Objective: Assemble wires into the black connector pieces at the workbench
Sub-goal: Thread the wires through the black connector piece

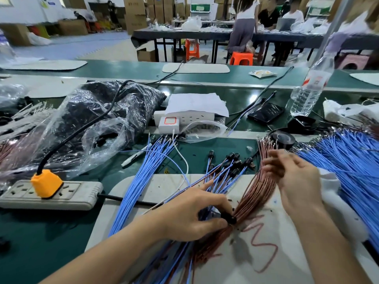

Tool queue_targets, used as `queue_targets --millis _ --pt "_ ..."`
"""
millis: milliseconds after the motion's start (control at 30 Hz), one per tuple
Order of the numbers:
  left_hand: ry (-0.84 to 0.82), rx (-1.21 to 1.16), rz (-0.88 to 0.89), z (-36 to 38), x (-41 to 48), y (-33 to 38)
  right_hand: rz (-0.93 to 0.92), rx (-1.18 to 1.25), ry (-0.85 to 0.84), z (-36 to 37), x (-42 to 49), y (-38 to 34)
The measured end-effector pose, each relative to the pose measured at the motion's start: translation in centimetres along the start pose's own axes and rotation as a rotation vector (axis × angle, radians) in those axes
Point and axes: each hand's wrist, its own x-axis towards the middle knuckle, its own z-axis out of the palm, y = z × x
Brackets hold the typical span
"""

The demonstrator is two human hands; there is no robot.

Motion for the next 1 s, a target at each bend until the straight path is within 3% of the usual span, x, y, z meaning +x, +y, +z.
queue_targets --millis 133,600,800,900,1000 --pt "0.035 0.01 -0.011 0.0 -0.2 0.0 -0.148 0.167 0.175 -0.5 0.1 -1.0" --pt "0.338 0.082 0.007 -0.2 0.0 -0.4 -0.143 0.187 0.118 1.1 -1.1 -0.5" --pt "0.301 0.148 0.018 -0.2 0.1 -0.9 -0.113 0.228 0.12 1.1 -1.2 -0.3" --pt "0.317 0.152 0.031 -0.2 0.1 -1.0 -0.086 0.264 0.073 1.2 -1.2 -0.5" --pt "0.349 0.143 0.023 -0.1 0.2 -1.1 -0.009 0.232 -0.128 2.0 -1.7 -0.2"
